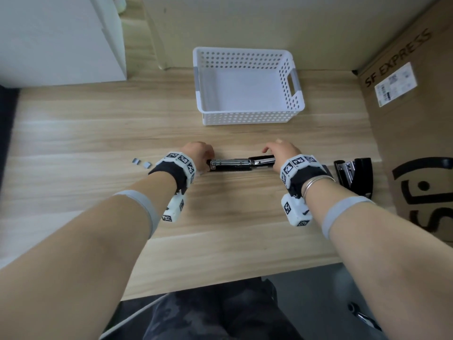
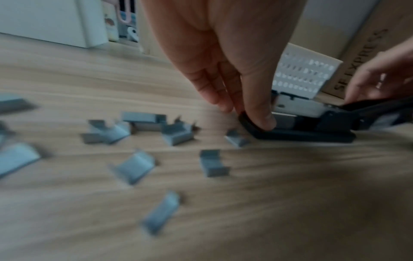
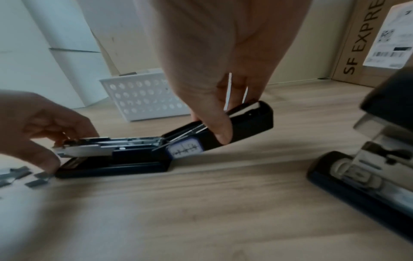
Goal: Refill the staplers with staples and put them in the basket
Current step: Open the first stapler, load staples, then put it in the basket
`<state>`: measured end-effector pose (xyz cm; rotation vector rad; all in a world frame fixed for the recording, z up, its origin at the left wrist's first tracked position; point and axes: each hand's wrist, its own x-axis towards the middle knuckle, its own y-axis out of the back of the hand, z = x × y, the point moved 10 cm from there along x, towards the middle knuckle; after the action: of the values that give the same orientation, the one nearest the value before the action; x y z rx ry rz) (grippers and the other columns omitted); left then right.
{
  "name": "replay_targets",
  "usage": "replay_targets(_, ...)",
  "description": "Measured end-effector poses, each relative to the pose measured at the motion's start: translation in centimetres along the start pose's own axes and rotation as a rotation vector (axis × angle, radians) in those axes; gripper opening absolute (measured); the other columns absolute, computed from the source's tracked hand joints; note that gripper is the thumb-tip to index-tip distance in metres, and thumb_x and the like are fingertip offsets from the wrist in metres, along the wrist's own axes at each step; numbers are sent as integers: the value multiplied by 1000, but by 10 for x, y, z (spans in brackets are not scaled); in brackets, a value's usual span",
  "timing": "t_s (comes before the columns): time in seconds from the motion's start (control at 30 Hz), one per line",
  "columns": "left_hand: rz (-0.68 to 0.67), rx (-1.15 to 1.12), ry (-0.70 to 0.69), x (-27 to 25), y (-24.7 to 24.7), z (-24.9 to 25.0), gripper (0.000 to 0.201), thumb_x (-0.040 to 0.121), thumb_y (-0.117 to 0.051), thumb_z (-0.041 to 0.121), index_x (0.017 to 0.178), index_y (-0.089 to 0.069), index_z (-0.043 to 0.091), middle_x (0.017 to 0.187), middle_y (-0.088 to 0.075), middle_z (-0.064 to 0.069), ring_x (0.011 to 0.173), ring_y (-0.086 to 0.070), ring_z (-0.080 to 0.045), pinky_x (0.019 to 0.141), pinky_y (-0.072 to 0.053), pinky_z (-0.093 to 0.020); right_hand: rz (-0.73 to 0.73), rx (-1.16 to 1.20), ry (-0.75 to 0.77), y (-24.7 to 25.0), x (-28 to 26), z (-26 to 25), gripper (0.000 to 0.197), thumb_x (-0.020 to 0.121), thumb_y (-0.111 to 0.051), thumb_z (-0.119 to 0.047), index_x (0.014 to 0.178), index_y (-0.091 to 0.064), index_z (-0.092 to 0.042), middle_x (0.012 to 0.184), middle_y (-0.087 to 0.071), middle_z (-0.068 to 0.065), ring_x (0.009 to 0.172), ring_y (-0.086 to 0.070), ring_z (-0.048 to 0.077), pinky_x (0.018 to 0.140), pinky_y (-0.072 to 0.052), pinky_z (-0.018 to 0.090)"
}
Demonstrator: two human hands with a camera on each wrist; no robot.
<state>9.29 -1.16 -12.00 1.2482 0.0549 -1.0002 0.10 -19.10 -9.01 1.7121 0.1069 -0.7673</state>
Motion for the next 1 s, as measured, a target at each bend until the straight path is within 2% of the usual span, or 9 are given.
replay_targets(0.1,47,-60,33,-5,7,-32,43,83,-52,1,124,-56,14,128,-54,-13,119,-51,-32,100,-43,-35,-4,14,60,-1,0,-20,56,76,-73,-7,124,-53,-25,124,-56,2,115,-53,24,93,-47,34)
replay_targets(0.17,62,-57,67,-11,7,-52,41,82,-58,4,122,-58,14,127,-52,-14,119,-48,-32,101,-42,-35,-22,18,100,-2,1,-35,57,75,-77,-19,126,-53,-27,124,-56,0,119,-50,24,101,-41,36)
replay_targets(0.27,45,-61,95,-17,4,-65,42,82,-64,12,123,-56,14,127,-51,-12,120,-48,-30,99,-40,-33,1,45,141,-1,1,-56,50,79,-73,-27,125,-54,-29,124,-57,-1,121,-46,24,101,-39,36)
replay_targets(0.37,50,-95,78,-20,5,-68,38,82,-66,15,119,-58,11,123,-54,-14,114,-52,-31,95,-43,-33,38,70,149,-1,0,-67,43,83,-68,-26,124,-55,-27,124,-58,-1,122,-45,25,101,-38,34)
replay_targets(0.53,19,-21,22,-23,-1,-59,28,81,-60,12,109,-62,10,114,-58,-16,109,-54,-33,91,-45,-36,60,95,132,-4,-1,-74,37,87,-63,-24,123,-56,-25,123,-58,0,123,-44,25,102,-38,34)
replay_targets(0.8,31,47,-30,-19,-1,-47,19,86,-51,9,101,-62,10,109,-64,-13,102,-58,-31,77,-43,-29,53,146,120,-13,0,-77,31,90,-59,-21,120,-59,-23,121,-60,0,123,-43,25,101,-37,33)
replay_targets(0.9,64,1,-18,-19,0,-48,22,90,-47,10,108,-60,10,113,-64,-14,105,-57,-31,85,-46,-33,60,171,138,-11,3,-81,28,90,-58,-19,118,-61,-22,118,-61,-1,122,-44,25,99,-38,32)
replay_targets(1.0,116,-58,-8,-17,8,-44,25,93,-45,11,112,-62,10,118,-60,-14,111,-54,-31,91,-44,-33,87,213,170,-5,6,-89,26,90,-55,-14,113,-63,-21,114,-64,-2,119,-47,23,97,-38,29)
